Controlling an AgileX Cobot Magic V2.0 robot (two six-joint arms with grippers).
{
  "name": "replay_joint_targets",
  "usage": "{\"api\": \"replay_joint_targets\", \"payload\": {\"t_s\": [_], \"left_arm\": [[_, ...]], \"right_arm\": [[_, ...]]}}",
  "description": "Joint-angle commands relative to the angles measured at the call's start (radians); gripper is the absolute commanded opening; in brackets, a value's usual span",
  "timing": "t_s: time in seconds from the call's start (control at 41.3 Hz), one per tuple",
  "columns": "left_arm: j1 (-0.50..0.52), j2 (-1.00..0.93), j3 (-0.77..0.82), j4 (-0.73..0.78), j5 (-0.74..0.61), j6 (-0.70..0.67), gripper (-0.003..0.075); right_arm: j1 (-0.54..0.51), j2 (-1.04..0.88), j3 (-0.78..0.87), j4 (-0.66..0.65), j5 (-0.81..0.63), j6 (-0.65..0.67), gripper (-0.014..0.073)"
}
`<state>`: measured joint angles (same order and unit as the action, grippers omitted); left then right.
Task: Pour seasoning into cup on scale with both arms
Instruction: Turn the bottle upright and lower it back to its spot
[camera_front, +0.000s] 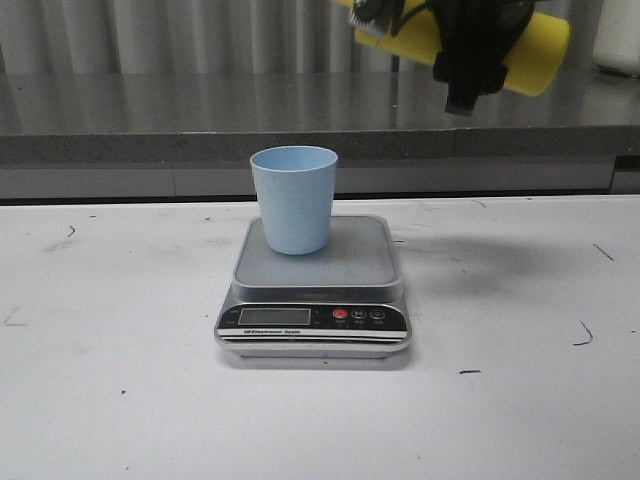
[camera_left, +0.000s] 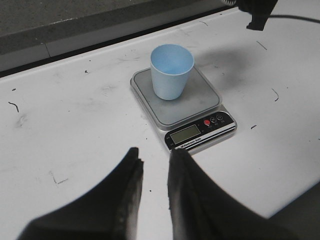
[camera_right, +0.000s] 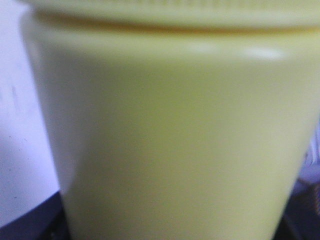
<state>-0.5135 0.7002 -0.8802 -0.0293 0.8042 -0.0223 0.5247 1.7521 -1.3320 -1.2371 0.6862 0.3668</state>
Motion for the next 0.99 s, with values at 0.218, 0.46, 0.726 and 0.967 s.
{"api": "replay_joint_targets", "payload": {"t_s": [0.218,0.46,0.726,0.967], "left_arm": [[-0.007,-0.003,-0.026,-0.009,-0.074,-0.001,0.0134],[-0.007,-0.003,-0.026,-0.009,-0.074,-0.001,0.0134],[-0.007,-0.003,-0.026,-0.009,-0.074,-0.001,0.0134],[-0.007,-0.003,-0.026,-0.009,-0.074,-0.001,0.0134]], "right_arm": [[-0.131,-0.204,0.069,0.278,-0.172,0.101,0.0339],[-0.306,-0.292,0.341,0.379,-0.579,0.18,0.0339],[-0.491,-0.257,0.59,0.416,-1.125,0.194,0.0339],[-0.566,-0.122,0.649,0.639,-1.409,-0.028,0.0339]]}}
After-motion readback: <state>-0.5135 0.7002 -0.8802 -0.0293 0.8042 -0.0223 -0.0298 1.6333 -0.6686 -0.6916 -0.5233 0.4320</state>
